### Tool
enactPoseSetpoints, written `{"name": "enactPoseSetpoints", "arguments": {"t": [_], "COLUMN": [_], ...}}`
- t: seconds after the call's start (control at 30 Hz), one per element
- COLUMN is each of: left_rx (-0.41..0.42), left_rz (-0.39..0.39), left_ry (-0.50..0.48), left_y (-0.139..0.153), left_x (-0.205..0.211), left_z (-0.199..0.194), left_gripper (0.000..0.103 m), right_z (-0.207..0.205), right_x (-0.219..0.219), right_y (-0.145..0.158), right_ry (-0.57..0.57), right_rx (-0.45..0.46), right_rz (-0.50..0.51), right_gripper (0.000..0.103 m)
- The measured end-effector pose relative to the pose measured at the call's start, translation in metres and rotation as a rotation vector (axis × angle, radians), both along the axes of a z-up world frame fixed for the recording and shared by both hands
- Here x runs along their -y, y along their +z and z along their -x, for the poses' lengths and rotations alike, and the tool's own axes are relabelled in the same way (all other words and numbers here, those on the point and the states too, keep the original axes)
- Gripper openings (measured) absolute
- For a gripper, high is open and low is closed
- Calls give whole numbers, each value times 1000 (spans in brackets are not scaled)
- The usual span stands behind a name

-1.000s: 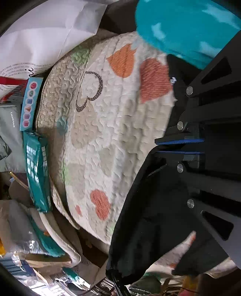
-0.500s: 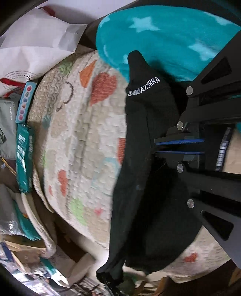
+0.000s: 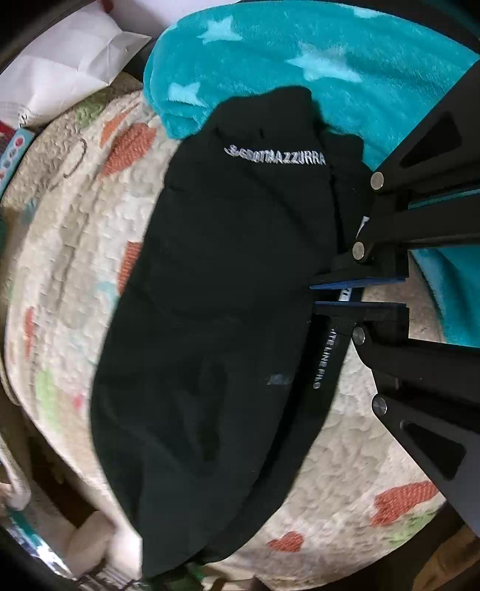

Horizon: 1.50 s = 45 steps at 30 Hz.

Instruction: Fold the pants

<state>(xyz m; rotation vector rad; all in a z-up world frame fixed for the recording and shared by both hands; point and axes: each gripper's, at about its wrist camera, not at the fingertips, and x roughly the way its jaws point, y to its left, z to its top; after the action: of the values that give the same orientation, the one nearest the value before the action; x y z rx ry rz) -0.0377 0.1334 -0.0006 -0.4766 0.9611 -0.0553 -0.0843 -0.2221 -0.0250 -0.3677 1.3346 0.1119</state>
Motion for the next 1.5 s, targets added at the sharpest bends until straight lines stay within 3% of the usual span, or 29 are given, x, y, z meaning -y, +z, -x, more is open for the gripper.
{"name": "enactPoseSetpoints", "arguments": {"t": [0.2, 0.33, 0.4, 0.53, 0.57, 0.63, 0.67, 0.7, 0.73, 0.83, 0.97, 1.03, 1.07, 1.1, 1.17, 1.37, 1.43, 1.47, 1.5], "left_rx": [59, -5, -19, 30, 45, 77, 77, 60, 27, 3, 6, 2, -3, -5, -11, -24, -23, -23, -23], "left_rz": [55, 37, 23, -16, -26, -68, -115, -133, -133, -34, -10, -3, 0, 2, 9, 36, 50, 52, 52], "left_ry": [134, 142, 124, 99, 94, 85, 78, 76, 73, 74, 90, 89, 89, 90, 92, 109, 116, 119, 120], "left_y": [23, 15, 12, 6, 4, -4, -13, -18, -24, -33, -34, -36, -37, -37, -38, -41, -41, -41, -40], "left_x": [-29, -19, -11, 7, 9, 13, 15, 16, 15, 7, 4, 5, 5, 5, 6, 3, 1, 1, 0], "left_z": [9, -12, -23, -42, -43, -40, -38, -39, -41, -43, -41, -41, -41, -41, -41, -40, -39, -39, -39], "left_gripper": [46, 48, 48, 49, 49, 50, 50, 50, 50, 50, 50, 50, 50, 50, 50, 50, 50, 50, 50], "right_z": [6, 11, 13, 11, 7, -2, -7, -12, -18, -31, -51, -54, -54, -53, -47, -21, -21, -23, -25], "right_x": [1, 5, 12, 53, 69, 92, 105, 111, 119, 121, 117, 120, 122, 125, 126, 126, 139, 145, 151], "right_y": [-15, -19, -7, 39, 48, 57, 57, 55, 50, 28, 9, 9, 10, 17, 27, 45, 48, 47, 47], "right_ry": [7, -1, -16, -137, -185, -265, -314, -336, -360, -399, -464, -489, -494, -505, -514, -555, -606, -632, -656], "right_rx": [-65, -104, -90, 37, 72, 110, 125, 126, 118, 72, 57, 75, 86, 95, 125, 167, 197, 205, 211], "right_rz": [47, 30, -22, -145, -170, -184, -181, -181, -184, -164, -93, -107, -118, -151, -178, -190, -258, -273, -273], "right_gripper": [7, 7, 7, 11, 14, 34, 58, 69, 69, 69, 68, 54, 14, 6, 1, 1, 6, 26, 68]}}
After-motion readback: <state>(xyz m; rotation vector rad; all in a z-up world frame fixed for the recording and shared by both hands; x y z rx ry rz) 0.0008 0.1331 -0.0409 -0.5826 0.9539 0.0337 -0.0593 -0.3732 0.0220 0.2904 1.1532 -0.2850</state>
